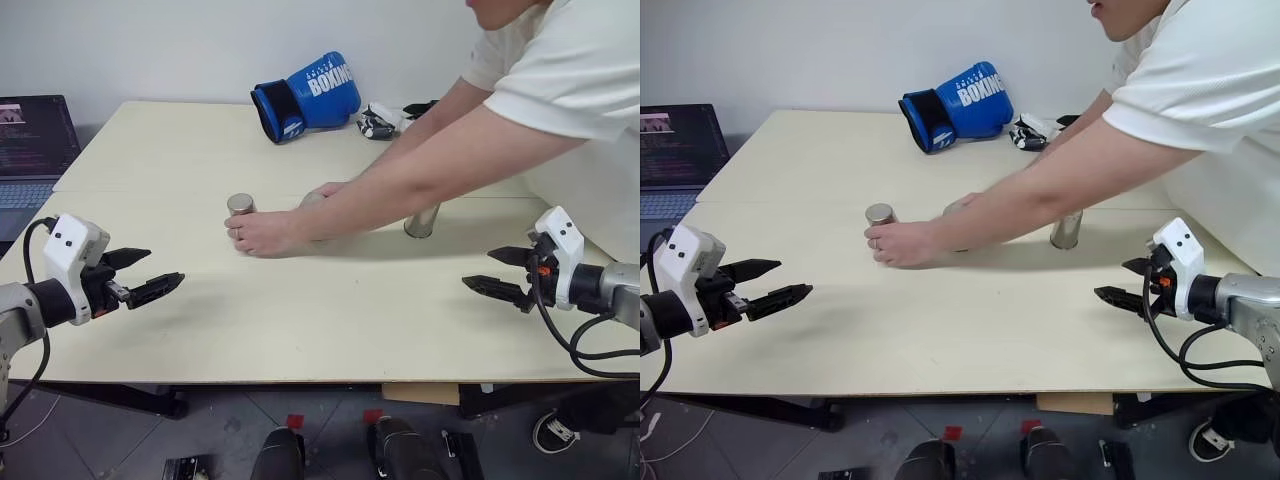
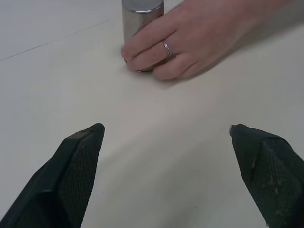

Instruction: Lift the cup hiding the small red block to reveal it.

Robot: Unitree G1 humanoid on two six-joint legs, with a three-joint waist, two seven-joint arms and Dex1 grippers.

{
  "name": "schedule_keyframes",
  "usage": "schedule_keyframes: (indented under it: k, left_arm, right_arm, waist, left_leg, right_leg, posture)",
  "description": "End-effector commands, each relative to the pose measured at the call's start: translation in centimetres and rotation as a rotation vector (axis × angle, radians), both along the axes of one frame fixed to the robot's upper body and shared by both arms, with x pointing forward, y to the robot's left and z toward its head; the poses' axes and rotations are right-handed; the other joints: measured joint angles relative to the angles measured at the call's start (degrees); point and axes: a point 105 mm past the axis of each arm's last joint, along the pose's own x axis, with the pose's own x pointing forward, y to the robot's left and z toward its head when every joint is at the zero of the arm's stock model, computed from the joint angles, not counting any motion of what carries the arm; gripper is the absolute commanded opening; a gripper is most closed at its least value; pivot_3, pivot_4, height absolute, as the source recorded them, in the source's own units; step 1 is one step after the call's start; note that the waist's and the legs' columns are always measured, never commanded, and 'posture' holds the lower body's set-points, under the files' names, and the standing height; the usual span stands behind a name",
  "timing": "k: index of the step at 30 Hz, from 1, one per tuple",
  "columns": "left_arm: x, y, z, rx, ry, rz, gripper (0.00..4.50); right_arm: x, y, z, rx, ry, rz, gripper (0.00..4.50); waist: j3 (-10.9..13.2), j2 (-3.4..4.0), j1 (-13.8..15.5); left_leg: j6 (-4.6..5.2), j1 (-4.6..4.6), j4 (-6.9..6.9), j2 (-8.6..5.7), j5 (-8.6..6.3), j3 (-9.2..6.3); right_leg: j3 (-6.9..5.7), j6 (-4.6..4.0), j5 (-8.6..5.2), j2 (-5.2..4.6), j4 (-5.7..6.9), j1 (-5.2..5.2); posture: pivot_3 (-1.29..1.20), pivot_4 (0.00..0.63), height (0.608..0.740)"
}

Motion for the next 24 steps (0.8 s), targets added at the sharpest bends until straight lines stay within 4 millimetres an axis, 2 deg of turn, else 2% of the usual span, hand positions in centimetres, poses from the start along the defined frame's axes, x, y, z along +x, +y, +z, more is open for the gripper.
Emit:
schedule_keyframes:
  k: [1,7,9,11,13,15,17,21,24]
  left_arm:
    - [0.1,0.0,1.3,0.035,-0.039,-0.012,4.47]
    - [0.0,-0.3,1.3,0.033,-0.041,-0.017,4.47]
    - [-0.1,-0.7,1.2,0.022,-0.042,-0.025,4.47]
    - [-0.2,-2.0,1.1,-0.017,-0.051,-0.056,4.47]
    - [-0.4,-4.5,0.5,-0.025,-0.063,-0.120,4.47]
    - [-1.0,-7.1,-0.6,0.032,-0.070,-0.205,4.47]
    - [-1.2,-8.7,-1.2,0.035,-0.096,-0.234,4.47]
    - [-0.8,-10.4,-0.8,-0.038,-0.153,-0.204,4.47]
    - [-0.8,-10.7,-1.0,-0.049,-0.165,-0.174,4.47]
  right_arm:
    - [0.1,0.3,1.1,-0.012,-0.052,0.015,4.50]
    - [-0.1,1.0,0.4,-0.004,-0.031,0.044,4.50]
    - [-0.4,2.7,-0.5,0.008,-0.012,0.097,4.50]
    - [-0.2,5.2,-1.4,0.048,-0.012,0.150,4.50]
    - [0.8,7.5,-2.0,0.081,-0.041,0.160,4.50]
    - [2.7,9.6,-2.6,0.100,-0.079,0.124,4.50]
    - [4.7,11.7,-3.0,0.106,-0.118,0.099,4.50]
    - [8.5,15.1,-3.0,0.155,-0.170,0.046,4.50]
    - [10.5,18.0,-2.9,0.181,-0.196,0.050,4.50]
  waist:
    - [0.0,0.00,0.0]
    - [0.0,0.00,0.0]
    - [0.0,-0.01,0.0]
    - [0.0,-0.05,0.0]
    - [0.0,-0.03,-0.1]
    - [0.0,-0.04,-0.3]
    - [0.0,-0.05,-0.7]
    - [-0.1,-0.10,-0.6]
    - [-0.1,-0.08,-0.5]
  left_leg:
    - [0.00,0.00,0.00,0.00,0.00,0.00]
    - [0.00,0.00,0.00,0.00,0.00,0.00]
    - [0.00,0.01,0.00,0.00,0.00,0.00]
    - [0.00,0.02,0.00,0.03,0.00,-0.01]
    - [0.00,0.04,0.01,0.04,0.00,0.00]
    - [0.00,0.02,0.05,0.03,0.00,0.01]
    - [-0.01,0.06,0.06,0.04,0.00,0.06]
    - [-0.01,0.04,0.06,0.03,0.02,-0.02]
    - [0.00,0.06,0.07,0.03,0.02,-0.04]
  right_leg:
    - [0.00,0.00,0.00,0.00,0.00,0.00]
    - [0.00,0.01,0.00,0.00,0.00,0.00]
    - [0.00,0.01,0.00,0.00,0.00,0.00]
    - [-0.01,0.01,0.00,0.03,0.02,0.00]
    - [0.01,0.03,0.02,0.04,0.04,0.01]
    - [0.04,0.09,0.06,0.03,0.06,0.01]
    - [0.09,0.17,0.11,0.03,0.07,0.03]
    - [0.06,0.16,0.17,0.07,0.13,0.02]
    - [0.04,0.10,0.21,0.08,0.14,0.04]
  posture:
    - [0.00,0.150,0.740]
    - [0.00,0.150,0.740]
    - [0.00,0.150,0.740]
    - [0.00,0.150,0.740]
    - [0.00,0.150,0.740]
    - [0.00,0.150,0.740]
    - [0.00,0.150,0.740]
    - [0.00,0.150,0.740]
    - [0.00,0.150,0.740]
